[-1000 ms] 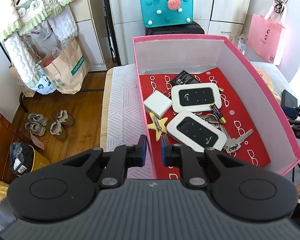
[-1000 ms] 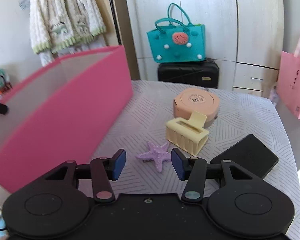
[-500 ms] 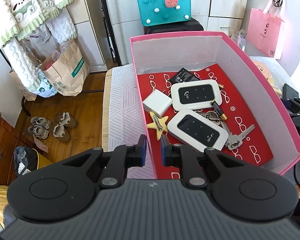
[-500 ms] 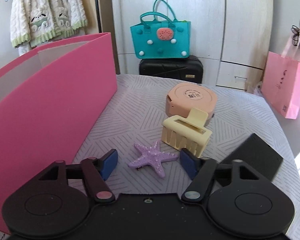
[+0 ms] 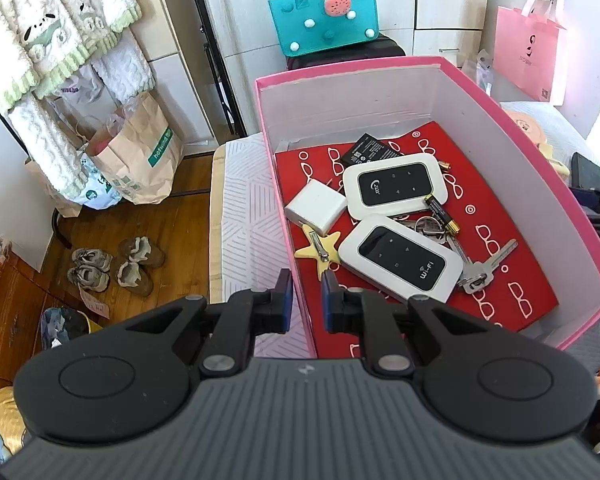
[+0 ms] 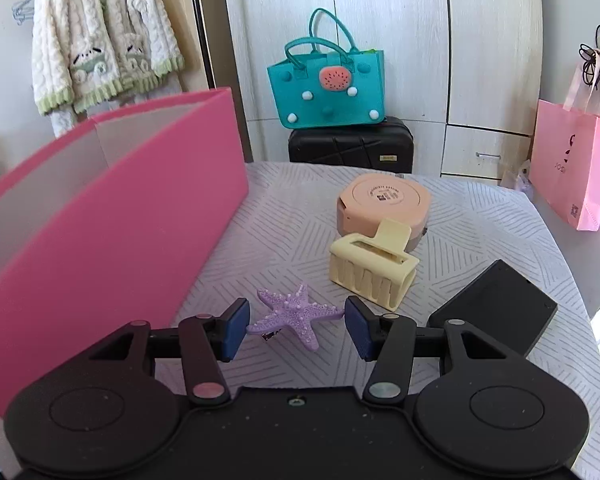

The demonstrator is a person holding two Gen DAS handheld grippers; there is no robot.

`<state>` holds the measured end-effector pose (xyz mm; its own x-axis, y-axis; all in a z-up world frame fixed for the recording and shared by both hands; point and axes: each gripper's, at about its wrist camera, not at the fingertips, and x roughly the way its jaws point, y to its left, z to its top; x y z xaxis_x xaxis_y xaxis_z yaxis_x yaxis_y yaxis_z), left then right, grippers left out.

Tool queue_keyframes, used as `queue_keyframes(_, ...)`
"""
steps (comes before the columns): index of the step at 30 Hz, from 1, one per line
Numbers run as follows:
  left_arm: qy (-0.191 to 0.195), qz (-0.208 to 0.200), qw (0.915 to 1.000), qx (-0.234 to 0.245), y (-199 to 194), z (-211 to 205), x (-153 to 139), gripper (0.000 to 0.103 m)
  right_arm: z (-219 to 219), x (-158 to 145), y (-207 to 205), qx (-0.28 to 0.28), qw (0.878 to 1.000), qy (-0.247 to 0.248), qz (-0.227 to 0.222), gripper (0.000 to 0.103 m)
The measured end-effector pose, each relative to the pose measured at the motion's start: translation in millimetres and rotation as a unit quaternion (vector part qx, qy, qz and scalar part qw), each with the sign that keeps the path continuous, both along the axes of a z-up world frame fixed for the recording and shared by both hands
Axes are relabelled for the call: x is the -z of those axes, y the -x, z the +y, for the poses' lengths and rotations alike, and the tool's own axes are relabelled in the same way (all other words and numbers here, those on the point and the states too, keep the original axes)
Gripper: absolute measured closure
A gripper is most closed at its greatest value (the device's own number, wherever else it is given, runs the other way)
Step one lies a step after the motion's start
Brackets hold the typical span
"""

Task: Organize rigid objects
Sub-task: 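Carry the purple star keychain into the pink box and release it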

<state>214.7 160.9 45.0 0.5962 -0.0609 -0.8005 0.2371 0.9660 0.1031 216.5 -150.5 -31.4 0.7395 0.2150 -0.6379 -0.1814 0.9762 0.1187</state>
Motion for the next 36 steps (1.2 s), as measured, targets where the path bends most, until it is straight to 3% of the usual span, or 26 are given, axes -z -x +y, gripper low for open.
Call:
queue_keyframes(4, -0.003, -0.003, 1.0000, 0.005, 1, -1, 1, 0.089, -2, -20, 8, -0.019, 1.000, -0.018, -0.014, 0.045)
queue_keyframes(9, -0.002, 0.003, 1.0000, 0.002, 0, 0, -1, 0.090, 4, -59, 18, -0.084, 0.994, -0.043, -0.055, 0.045)
queue_keyframes(13, 0.000, -0.007, 1.0000, -0.003, 1, -1, -1, 0.093, 15, -91, 14, -0.159, 0.980, -0.078, -0.086, 0.045)
queue_keyframes(17, 0.009, -0.010, 0.9998, -0.017, 3, 1, 0, 0.093, 39, -111, 0, -0.240, 0.964, -0.060, -0.097, 0.045)
queue_keyframes(23, 0.001, -0.013, 0.9996, -0.026, 1, -3, 1, 0.093, 77, -109, -54, -0.272, 0.960, 0.017, -0.067, 0.045)
queue_keyframes(25, 0.002, -0.011, 0.9995, -0.028, 0, -3, 1, 0.093, 87, -105, -71, -0.285, 0.957, 0.034, -0.050, 0.062)
queue_keyframes(27, 0.003, -0.011, 0.9995, -0.030, -1, -2, 1, 0.093, 97, -98, -87, -0.290, 0.955, 0.048, -0.035, 0.061)
queue_keyframes(30, 0.005, -0.010, 0.9995, -0.030, -2, -2, 1, 0.094, 108, -84, -108, -0.297, 0.953, 0.065, -0.002, 0.072)
queue_keyframes(36, 0.014, -0.008, 0.9994, -0.032, -2, 2, 0, 0.094, 88, -79, -110, -0.272, 0.962, 0.026, 0.001, 0.072)
